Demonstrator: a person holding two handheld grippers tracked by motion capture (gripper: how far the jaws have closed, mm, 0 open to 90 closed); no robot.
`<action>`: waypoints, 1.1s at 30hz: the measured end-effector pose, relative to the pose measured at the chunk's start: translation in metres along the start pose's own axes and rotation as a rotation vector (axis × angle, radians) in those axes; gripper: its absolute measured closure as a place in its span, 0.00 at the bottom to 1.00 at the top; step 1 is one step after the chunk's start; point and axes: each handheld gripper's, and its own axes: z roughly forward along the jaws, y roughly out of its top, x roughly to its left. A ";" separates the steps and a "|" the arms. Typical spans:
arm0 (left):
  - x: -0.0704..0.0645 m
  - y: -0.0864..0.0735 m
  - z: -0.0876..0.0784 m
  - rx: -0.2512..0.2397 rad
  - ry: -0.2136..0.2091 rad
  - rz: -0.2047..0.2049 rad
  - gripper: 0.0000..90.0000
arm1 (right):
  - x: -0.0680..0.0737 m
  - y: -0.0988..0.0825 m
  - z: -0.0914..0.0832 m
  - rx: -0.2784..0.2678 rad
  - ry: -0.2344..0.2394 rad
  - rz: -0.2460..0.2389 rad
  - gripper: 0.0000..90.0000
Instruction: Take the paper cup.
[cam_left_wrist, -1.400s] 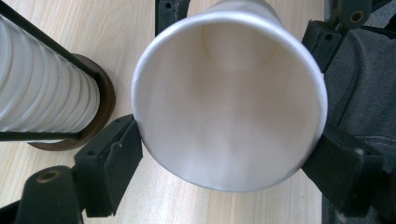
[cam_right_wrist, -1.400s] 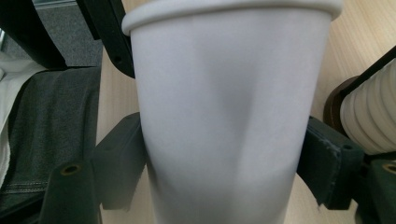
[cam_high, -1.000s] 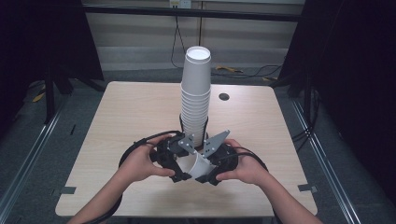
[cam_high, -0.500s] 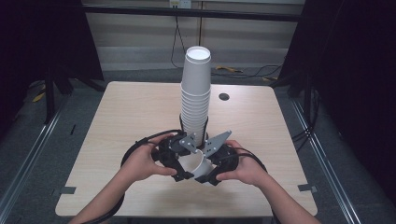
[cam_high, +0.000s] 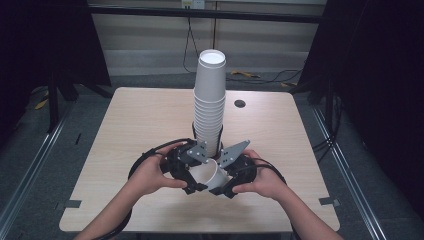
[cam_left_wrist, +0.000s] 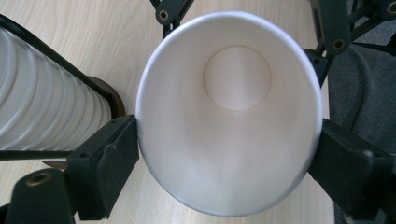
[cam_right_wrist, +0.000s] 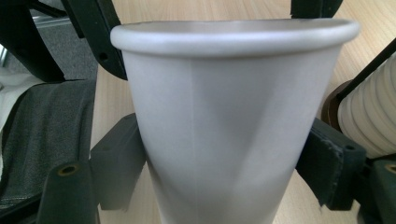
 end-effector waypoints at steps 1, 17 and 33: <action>0.000 0.000 0.000 0.006 0.003 -0.004 0.15 | 0.000 0.000 0.000 0.003 0.000 0.000 0.25; 0.007 -0.012 -0.007 -0.002 0.003 -0.079 0.16 | -0.007 -0.017 -0.006 0.032 -0.056 0.021 0.25; 0.013 -0.048 0.007 -0.002 -0.013 -0.178 0.16 | -0.026 -0.043 -0.008 -0.067 -0.153 0.129 0.23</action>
